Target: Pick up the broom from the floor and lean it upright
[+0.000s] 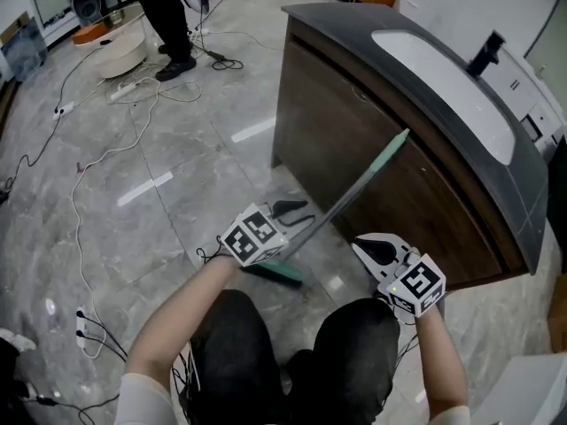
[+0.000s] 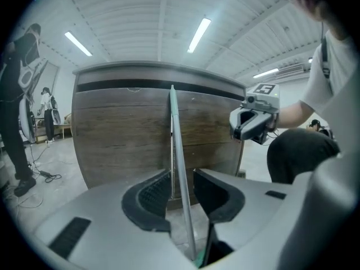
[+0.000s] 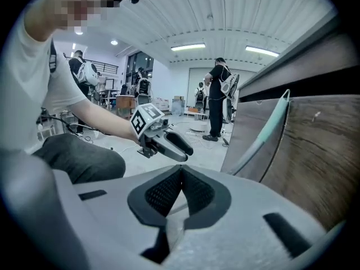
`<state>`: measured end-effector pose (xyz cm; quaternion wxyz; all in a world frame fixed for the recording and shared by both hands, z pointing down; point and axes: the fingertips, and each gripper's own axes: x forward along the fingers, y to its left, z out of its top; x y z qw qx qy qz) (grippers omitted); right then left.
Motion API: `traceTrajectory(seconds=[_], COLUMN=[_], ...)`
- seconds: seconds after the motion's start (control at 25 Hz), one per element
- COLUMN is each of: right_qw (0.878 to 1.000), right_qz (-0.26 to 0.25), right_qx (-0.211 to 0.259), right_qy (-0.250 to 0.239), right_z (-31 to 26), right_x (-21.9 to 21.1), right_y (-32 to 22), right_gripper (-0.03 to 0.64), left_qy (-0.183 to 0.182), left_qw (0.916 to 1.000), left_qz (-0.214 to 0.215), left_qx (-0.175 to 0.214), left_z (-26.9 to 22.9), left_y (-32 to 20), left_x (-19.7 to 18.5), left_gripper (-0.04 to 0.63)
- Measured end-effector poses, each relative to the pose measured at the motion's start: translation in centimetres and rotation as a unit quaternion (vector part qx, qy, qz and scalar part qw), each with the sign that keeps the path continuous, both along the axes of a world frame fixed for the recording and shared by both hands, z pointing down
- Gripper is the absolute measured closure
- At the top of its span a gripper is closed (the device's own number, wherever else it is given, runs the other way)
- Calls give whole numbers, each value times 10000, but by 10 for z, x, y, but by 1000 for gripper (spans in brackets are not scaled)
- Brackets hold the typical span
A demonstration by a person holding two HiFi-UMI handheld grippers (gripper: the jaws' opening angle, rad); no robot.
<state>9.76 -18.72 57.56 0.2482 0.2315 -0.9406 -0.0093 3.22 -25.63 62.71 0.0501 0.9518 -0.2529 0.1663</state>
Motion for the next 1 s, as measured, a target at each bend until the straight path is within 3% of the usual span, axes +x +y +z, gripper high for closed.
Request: traceTrajectory(seconds=[0.16,0.44,0.68,0.84,1.0], right_qw=[9998,9986,9978,9954,9933], right_qz=[-99,-322,-521,-534,-362], right_qx=[-124,-361,-350,-662,-972], right_qy=[-117,-208,-201,-434,-503], right_z=[16,68,118,154,168], right_x=[-14,-45,-55,-63,-65], right_y=[-8,-14,-26,-29,-29], right_gripper=[617,617,617,617,617], left_qy=[-69,-275,-35,118,259], left_qw=[9998,9990,9998,9989,9970], left_qz=[102,289,178,-28,-400], left_qx=[141,201,-89,-459,-611], left_z=[21,70,109,142,142], left_y=[18,55,68,76,74], left_x=[-17,-38,-59,-83,-100], left_gripper=[521,552,571,577,581])
